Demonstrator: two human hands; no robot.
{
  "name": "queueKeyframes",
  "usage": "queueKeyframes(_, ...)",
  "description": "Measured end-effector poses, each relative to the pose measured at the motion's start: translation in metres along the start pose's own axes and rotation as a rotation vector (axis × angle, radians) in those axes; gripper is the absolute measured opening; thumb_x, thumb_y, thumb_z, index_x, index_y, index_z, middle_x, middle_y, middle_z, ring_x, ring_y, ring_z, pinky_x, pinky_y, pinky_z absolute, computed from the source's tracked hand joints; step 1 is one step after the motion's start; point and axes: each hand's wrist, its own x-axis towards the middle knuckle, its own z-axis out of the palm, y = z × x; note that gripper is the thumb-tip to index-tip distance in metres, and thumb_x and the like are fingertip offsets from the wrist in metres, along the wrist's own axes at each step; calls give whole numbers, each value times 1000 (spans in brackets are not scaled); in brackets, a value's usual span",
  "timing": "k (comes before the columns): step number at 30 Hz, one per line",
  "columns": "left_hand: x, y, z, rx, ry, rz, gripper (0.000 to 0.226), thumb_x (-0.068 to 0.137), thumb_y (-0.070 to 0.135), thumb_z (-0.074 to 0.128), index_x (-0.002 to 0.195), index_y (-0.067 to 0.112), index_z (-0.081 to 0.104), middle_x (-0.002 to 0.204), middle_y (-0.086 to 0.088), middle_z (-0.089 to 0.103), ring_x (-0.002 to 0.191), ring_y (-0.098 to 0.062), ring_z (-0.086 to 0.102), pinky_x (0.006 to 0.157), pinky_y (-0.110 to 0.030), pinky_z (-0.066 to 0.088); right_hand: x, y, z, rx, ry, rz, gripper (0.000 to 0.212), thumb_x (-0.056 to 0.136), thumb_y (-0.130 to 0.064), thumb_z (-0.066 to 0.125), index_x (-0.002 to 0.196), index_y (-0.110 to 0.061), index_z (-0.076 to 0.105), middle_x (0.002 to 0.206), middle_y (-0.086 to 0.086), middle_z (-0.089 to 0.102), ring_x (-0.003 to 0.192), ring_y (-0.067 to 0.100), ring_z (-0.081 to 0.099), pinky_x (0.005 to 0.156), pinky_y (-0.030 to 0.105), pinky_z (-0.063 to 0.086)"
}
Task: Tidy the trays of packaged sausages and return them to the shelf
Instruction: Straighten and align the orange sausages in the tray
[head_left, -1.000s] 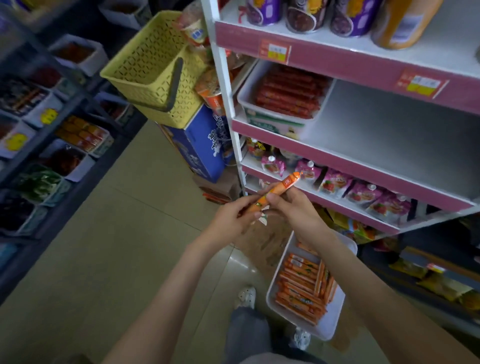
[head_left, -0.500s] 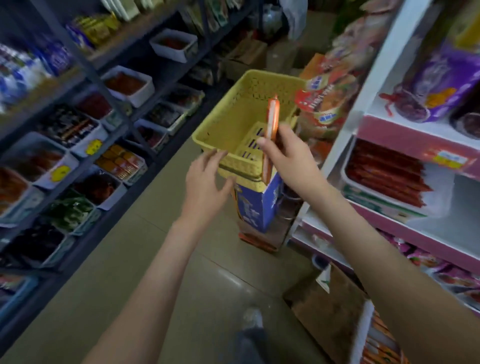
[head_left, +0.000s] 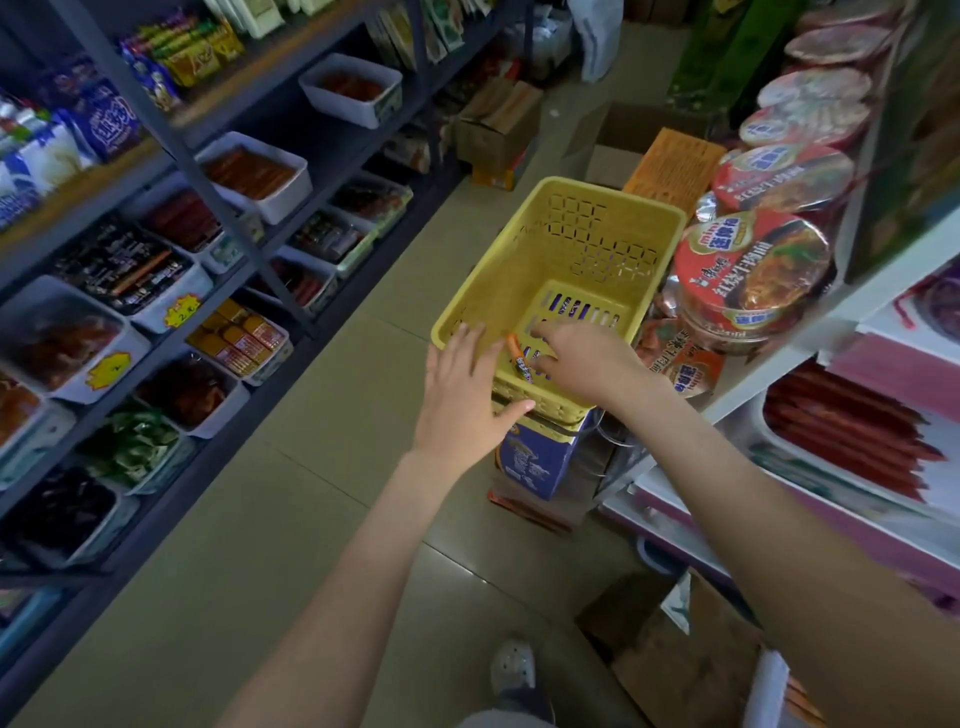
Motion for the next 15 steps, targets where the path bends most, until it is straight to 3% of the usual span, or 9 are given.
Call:
queueKeyframes(4,-4,9,8,-59,100,8,71,85,55,57,141,15,40,155,-10,23,145,-25,11,115,-51,-5,-23,5,11,32,244,-117,38,99,-32,43,129,-10,53,120,9,61,115,30,54,102,41,35)
queueKeyframes(8,-14,32,15,-173,166,28,61,85,43,54,135,10,46,151,-14,32,143,-28,20,113,-59,7,-53,17,33,73,516,-161,45,93,-35,42,119,-4,62,111,13,66,104,32,62,99,47,40)
queueKeyframes(12,-36,62,29,-209,217,45,61,89,35,48,143,11,34,153,-16,27,144,-28,15,113,-59,11,-86,32,51,76,542,-168,48,94,-35,40,132,-8,53,130,11,57,124,26,48,106,46,28)
queueKeyframes(15,-63,95,39,-217,239,53,63,88,33,48,144,9,33,155,-16,22,145,-29,7,114,-57,3,-120,50,68,89,536,-148,52,93,-34,39,138,-8,47,138,13,51,130,25,39,107,42,26)
